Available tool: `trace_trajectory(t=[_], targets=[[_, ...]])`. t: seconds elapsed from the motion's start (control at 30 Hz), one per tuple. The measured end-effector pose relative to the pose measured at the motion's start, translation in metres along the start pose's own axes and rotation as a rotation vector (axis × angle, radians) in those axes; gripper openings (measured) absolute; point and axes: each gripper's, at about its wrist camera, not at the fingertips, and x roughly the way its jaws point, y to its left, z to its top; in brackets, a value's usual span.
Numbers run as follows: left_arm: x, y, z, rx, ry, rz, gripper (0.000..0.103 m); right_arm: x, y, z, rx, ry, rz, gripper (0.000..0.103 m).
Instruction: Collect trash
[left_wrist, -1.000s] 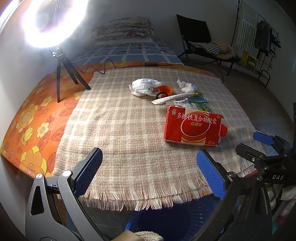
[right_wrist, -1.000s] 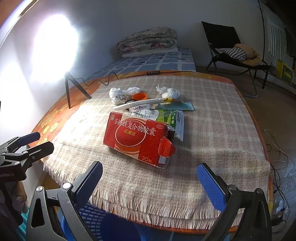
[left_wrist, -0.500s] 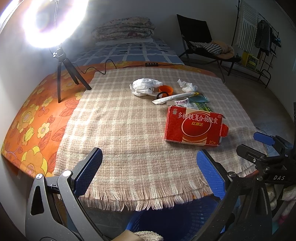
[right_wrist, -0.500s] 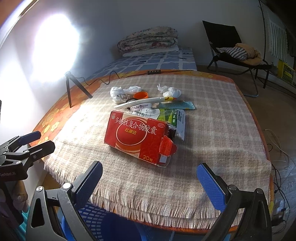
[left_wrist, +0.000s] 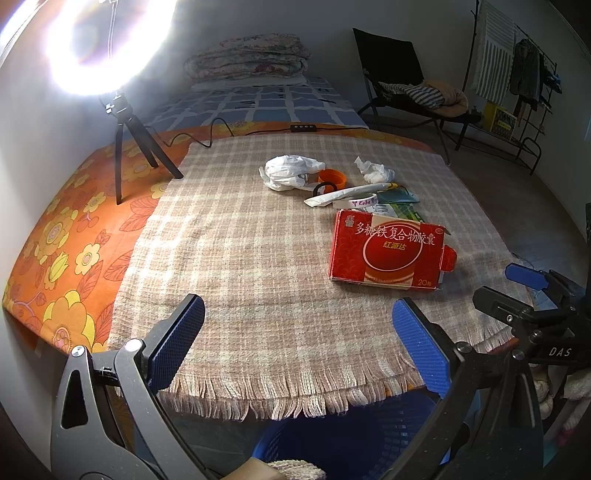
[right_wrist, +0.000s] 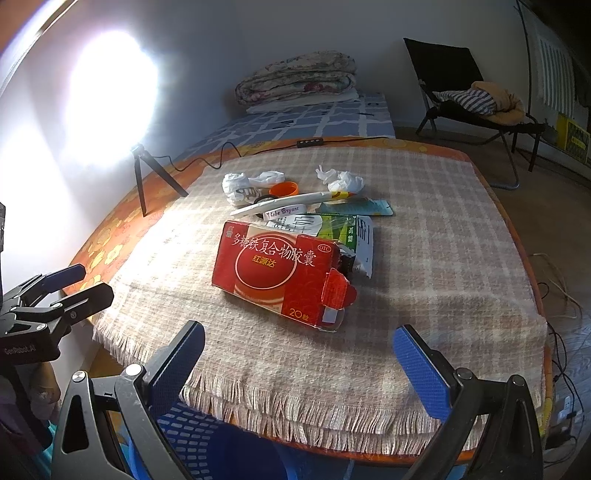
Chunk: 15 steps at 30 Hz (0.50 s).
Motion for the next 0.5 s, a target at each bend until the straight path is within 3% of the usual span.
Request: trace_trajectory(t=[0.5], targets=[[-0.0005,0.0019,-0.0012,-0.001,0.0,0.002,0.103,0.0009,-0.0005,-0.0006,-0.004,0.005,0.001,0.103]])
